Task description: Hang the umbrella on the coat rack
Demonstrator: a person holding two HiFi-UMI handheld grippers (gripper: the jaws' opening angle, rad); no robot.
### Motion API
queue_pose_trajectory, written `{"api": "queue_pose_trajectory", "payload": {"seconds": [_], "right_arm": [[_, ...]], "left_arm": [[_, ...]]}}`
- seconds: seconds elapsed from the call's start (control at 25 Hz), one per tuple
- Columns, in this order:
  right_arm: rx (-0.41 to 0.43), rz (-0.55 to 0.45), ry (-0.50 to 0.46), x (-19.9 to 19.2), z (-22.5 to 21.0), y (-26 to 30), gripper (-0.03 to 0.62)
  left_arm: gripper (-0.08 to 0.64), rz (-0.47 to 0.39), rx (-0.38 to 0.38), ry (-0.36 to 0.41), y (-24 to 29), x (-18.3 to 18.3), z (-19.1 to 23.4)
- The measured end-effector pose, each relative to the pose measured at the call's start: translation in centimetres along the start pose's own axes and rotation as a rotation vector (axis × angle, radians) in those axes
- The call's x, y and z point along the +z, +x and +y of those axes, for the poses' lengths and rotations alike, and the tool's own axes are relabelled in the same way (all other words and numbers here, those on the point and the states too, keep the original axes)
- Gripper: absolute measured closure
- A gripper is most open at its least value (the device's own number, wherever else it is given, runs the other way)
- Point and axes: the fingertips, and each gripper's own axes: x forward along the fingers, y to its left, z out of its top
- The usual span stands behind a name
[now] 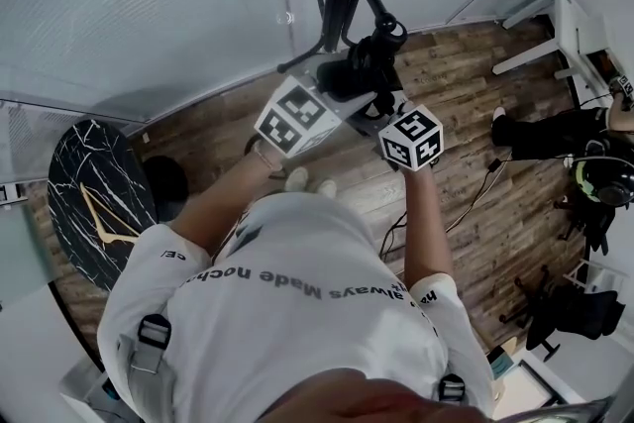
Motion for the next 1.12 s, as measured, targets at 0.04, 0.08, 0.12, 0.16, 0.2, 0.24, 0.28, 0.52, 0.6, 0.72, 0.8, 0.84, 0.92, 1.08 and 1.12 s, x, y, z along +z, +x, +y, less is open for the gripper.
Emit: {"api": "queue_pose_trajectory", "payload": {"seconds": [0.04,0.08,0.12,0.16,0.2,0.24,0.28,0.52,0.6,0.72,0.8,0.84,0.92,1.08,1.12], "right_arm": [[-0.007,0.013,-0.007,-0.4,-0.2,0.2,0.330],[-0.017,0.025,-0.018,-0.8,-0.3,0.5,0.330],[-0.028,0.036,-0.029,-1.2,-0.5,0.7,0.328],[-0.038,0.043,-0.038,-1.5,-0.6,1.0,0.325],[-0.045,0.047,-0.043,-1.7,-0.8,1.4,0.324],[-0.051,0.048,-0.045,-2.0,-0.9,1.8,0.318],[-0.058,0.049,-0.047,-2.3,-1.1,2.3,0.314],[-0.101,0.052,-0.064,-3.3,-1.5,4.3,0.299],[-0.115,0.044,-0.070,-3.3,-1.6,4.5,0.293],[-0.147,0.039,-0.082,-3.2,-2.0,4.6,0.273],[-0.171,0.041,-0.099,-3.0,-2.2,4.4,0.250],[-0.181,0.045,-0.106,-3.0,-2.3,4.2,0.238],[-0.195,0.054,-0.114,-3.1,-2.4,3.6,0.221],[-0.217,0.019,-0.124,-2.7,-2.1,0.7,0.227],[-0.233,-0.007,-0.123,-2.2,-2.0,-0.3,0.241]], "left_arm": [[0.311,-0.003,0.016,-0.010,0.1,-0.5,0.2],[0.311,-0.010,0.032,-0.022,0.1,-1.0,0.5],[0.311,-0.019,0.048,-0.031,0.0,-1.4,0.7],[0.311,-0.028,0.063,-0.034,0.0,-1.8,0.9],[0.311,-0.034,0.075,-0.030,0.0,-2.2,1.1],[0.313,-0.035,0.086,-0.020,0.1,-2.6,1.3],[0.313,-0.032,0.094,-0.008,0.1,-3.0,1.5],[0.314,-0.025,0.131,0.022,0.0,-5.0,2.6],[0.314,-0.034,0.141,0.033,-0.1,-5.1,2.8],[0.313,-0.042,0.147,0.041,-0.1,-5.1,3.1],[0.313,-0.040,0.147,0.047,-0.2,-5.1,3.3],[0.313,-0.038,0.147,0.050,-0.1,-5.1,3.4],[0.313,-0.034,0.150,0.054,-0.1,-5.2,3.7],[0.313,-0.023,0.159,0.070,-0.1,-5.4,4.3],[0.311,-0.020,0.161,0.076,-0.1,-5.5,4.4]]}}
